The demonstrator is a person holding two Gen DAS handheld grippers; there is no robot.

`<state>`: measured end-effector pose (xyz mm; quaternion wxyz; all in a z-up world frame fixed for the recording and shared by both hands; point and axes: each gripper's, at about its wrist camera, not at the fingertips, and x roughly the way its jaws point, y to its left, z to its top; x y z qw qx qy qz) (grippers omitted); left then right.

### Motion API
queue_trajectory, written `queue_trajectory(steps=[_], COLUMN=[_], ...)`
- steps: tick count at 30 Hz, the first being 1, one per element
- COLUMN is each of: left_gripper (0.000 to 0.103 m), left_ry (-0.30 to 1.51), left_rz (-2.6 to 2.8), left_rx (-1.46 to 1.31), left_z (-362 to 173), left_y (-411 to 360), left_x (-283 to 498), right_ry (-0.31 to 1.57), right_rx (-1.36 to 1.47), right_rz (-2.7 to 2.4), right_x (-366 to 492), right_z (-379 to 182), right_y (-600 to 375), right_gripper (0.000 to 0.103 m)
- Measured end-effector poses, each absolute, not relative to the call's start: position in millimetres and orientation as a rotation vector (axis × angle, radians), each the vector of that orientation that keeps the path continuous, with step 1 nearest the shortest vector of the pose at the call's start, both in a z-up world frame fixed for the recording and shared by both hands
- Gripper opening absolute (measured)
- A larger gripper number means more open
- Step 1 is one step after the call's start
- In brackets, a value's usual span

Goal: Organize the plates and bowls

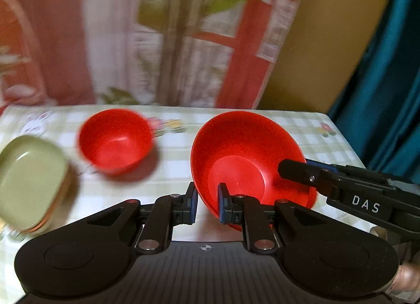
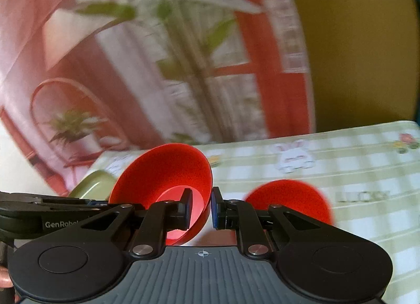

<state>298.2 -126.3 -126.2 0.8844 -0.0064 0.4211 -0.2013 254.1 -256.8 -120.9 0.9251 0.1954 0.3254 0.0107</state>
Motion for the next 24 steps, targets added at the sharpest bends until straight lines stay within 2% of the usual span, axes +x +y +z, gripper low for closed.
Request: queue_trajectory(steps=[11,24], left_gripper=[0.017,0.017], left_ry=[0.919,0.959], left_rz=[-0.513,-0.507], left_rx=[0.093,0.147], left_z=[-145,-163], left_y=[-209,-222], left_x=[314,320], right_ry=[0.672,0.711], right_rx=[0.445,0.470], right_rz=[-0.104,-0.114], right_x=[231,233], right_z=[-141,-161], right_y=[-320,-331], right_gripper=[0.015,0.015])
